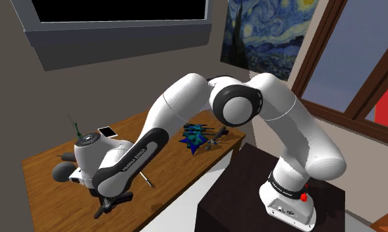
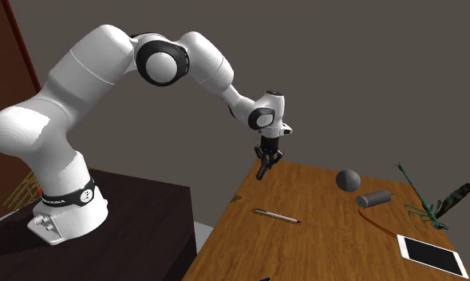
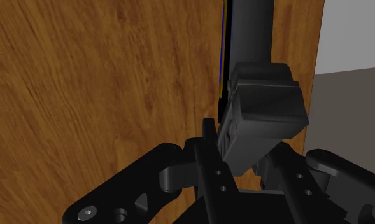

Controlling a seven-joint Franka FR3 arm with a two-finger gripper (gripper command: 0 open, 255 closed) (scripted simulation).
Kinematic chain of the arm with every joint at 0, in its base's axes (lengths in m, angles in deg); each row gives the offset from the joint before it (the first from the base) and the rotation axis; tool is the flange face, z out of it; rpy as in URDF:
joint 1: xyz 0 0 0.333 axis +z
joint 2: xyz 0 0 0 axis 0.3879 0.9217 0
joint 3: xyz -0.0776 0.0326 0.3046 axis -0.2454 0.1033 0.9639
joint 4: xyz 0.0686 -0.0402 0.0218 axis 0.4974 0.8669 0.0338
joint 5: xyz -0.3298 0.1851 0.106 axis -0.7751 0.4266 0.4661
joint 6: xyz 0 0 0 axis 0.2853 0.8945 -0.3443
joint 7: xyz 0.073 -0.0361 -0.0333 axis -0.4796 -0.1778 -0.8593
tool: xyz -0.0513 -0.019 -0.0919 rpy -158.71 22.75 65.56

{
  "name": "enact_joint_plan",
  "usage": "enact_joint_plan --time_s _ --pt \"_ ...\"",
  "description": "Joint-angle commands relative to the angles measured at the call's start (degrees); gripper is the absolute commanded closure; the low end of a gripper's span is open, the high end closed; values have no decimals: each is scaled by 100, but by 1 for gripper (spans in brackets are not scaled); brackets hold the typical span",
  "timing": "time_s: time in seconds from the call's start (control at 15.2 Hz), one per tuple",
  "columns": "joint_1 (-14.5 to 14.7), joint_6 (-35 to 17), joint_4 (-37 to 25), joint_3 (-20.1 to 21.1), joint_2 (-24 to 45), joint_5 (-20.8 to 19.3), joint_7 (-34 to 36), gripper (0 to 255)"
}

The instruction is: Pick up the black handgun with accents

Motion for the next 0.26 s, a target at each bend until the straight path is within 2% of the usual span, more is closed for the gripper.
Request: enact_joint_plan --time_s 0.0,0.2 --pt "-22 69 53 18 -121 16 -4 255" --pt "-30 116 71 28 -186 25 -4 255"
